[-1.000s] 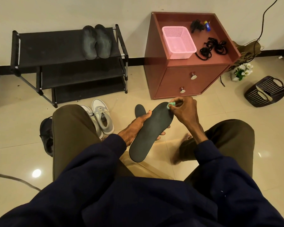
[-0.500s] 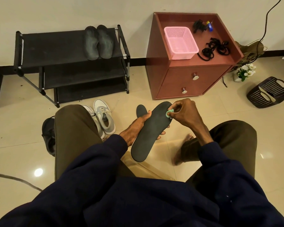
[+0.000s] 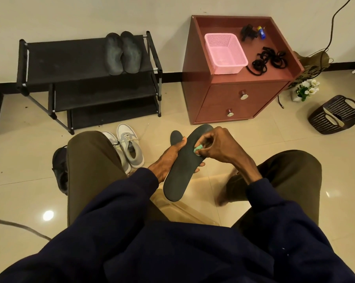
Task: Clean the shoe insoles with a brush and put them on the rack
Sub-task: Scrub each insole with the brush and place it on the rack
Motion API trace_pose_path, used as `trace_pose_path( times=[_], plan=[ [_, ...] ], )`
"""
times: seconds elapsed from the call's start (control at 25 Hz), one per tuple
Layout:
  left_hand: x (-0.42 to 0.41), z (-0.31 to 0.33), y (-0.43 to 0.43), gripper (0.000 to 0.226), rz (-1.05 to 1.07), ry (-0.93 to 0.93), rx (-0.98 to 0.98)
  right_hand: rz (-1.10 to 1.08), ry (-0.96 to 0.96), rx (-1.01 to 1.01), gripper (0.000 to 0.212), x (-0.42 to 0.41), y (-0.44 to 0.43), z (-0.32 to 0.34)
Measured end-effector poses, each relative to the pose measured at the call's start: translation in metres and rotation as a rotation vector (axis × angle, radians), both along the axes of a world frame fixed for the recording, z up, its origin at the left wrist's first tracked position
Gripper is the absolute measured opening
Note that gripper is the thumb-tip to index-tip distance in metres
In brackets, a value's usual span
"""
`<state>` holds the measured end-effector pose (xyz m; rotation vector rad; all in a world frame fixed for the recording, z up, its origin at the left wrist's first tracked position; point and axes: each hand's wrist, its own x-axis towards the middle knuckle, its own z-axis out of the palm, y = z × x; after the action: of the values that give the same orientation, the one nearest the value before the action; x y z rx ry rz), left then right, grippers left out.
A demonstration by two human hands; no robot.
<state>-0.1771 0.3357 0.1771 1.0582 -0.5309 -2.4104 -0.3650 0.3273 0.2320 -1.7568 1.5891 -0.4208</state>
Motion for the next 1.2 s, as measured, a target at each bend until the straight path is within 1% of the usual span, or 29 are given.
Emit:
trace_pose_path(
  times=[0.04,0.16,0.24,0.28,0.36,0.44,0.48,0.56,0.64,0.68,0.72,0.76,0.8,0.88,0.92,0.96,1.0,1.04,1.12,1.16,1.2],
  plan=[
    [0.000,0.000,0.000,0.062,-0.011,0.008,-0.011,-0.054,0.034,-0.049,0.010,-0.003,-0.002,-0.002],
    [0.001,-0.004,-0.001,0.067,-0.080,0.049,-0.038,-0.279,0.113,-0.289,0.011,-0.017,-0.006,-0.015],
    [0.000,-0.004,-0.001,0.066,-0.075,0.052,-0.025,-0.345,0.069,-0.368,0.012,-0.017,-0.003,-0.020],
    [0.000,-0.003,-0.002,0.065,-0.053,0.045,-0.016,-0.325,0.028,-0.349,0.013,-0.012,-0.001,-0.020],
    [0.000,-0.004,-0.002,0.063,-0.009,0.029,0.001,-0.184,-0.042,-0.212,0.014,0.004,0.004,-0.012],
    [-0.001,-0.004,-0.001,0.062,0.005,0.011,0.012,-0.018,-0.051,-0.064,0.014,0.013,0.007,-0.004],
    [-0.002,-0.005,-0.001,0.061,0.005,0.006,0.016,0.021,-0.034,-0.046,0.013,0.011,0.006,-0.002],
    [-0.001,-0.005,-0.001,0.062,-0.015,0.019,0.000,-0.052,0.035,-0.139,0.010,0.004,0.000,-0.004],
    [0.000,-0.006,-0.002,0.065,-0.055,0.051,-0.026,-0.208,0.132,-0.310,0.010,-0.006,-0.005,-0.011],
    [0.001,-0.006,-0.002,0.065,-0.069,0.057,-0.032,-0.278,0.148,-0.386,0.011,-0.009,-0.006,-0.016],
    [0.001,-0.006,-0.002,0.065,-0.066,0.051,-0.029,-0.324,0.122,-0.437,0.012,-0.009,-0.005,-0.019],
    [0.001,-0.005,-0.002,0.064,-0.053,0.044,-0.013,-0.334,0.069,-0.444,0.013,-0.005,-0.002,-0.020],
    [0.000,-0.004,-0.003,0.063,-0.034,0.032,0.009,-0.296,0.013,-0.405,0.014,0.001,0.001,-0.018],
    [0.000,-0.002,-0.003,0.061,0.004,0.011,0.029,-0.116,-0.088,-0.224,0.014,0.015,0.008,-0.008],
    [0.001,-0.003,-0.004,0.060,0.016,0.005,0.027,-0.025,-0.117,-0.111,0.013,0.020,0.011,-0.003],
    [0.000,-0.002,-0.003,0.060,0.017,0.005,0.025,0.034,-0.111,-0.045,0.011,0.021,0.010,-0.001],
    [0.000,-0.002,-0.003,0.061,0.007,0.012,0.023,0.036,-0.070,-0.052,0.010,0.018,0.007,-0.001],
    [0.001,-0.002,-0.003,0.062,-0.007,0.020,0.017,-0.010,-0.011,-0.108,0.009,0.012,0.004,-0.002],
    [0.001,-0.002,-0.002,0.064,-0.050,0.041,-0.016,-0.166,0.102,-0.266,0.008,-0.006,-0.003,-0.008],
    [0.002,-0.002,-0.001,0.066,-0.071,0.057,-0.031,-0.239,0.131,-0.340,0.008,-0.014,-0.005,-0.012],
    [0.002,-0.003,-0.002,0.067,-0.081,0.065,-0.038,-0.293,0.122,-0.393,0.009,-0.018,-0.004,-0.015]
  ],
)
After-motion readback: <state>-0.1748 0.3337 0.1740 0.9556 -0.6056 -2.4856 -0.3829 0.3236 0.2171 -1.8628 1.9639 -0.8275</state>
